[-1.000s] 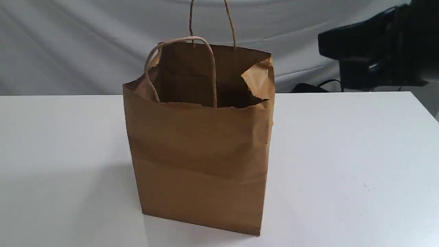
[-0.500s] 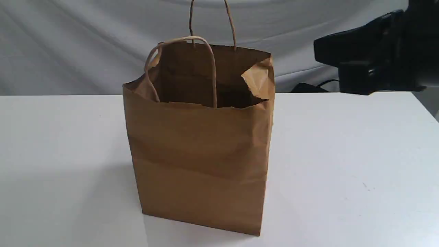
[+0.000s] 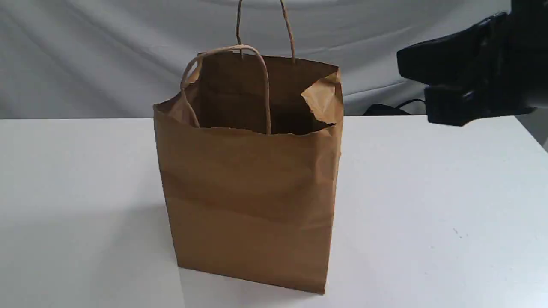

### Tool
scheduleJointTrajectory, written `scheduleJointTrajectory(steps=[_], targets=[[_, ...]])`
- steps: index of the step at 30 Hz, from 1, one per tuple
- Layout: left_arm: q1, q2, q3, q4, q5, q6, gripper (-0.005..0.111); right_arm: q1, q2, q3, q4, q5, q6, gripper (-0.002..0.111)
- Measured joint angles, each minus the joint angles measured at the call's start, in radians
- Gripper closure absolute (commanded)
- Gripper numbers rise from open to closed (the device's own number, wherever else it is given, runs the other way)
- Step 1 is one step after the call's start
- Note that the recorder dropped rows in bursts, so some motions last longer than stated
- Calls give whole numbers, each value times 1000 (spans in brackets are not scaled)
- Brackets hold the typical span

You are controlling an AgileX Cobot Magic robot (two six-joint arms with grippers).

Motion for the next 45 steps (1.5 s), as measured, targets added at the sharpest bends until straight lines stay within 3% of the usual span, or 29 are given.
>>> scheduleJointTrajectory(steps=[4,9,14,18,31,45], targets=[[0,0,0,0,0,0,107,0,-51,2,18,-29,4,108],[0,0,0,0,0,0,107,0,-189,74,48,-190,-1,108],[0,0,0,0,0,0,107,-24,-359,273,56,-368,-16,108],[0,0,0,0,0,0,107,-109,-499,440,66,-433,-18,108],[0,0,0,0,0,2,107,-339,-985,743,92,-462,-18,108],[0,0,0,0,-5,0,107,-366,-1038,838,144,-475,5,108]])
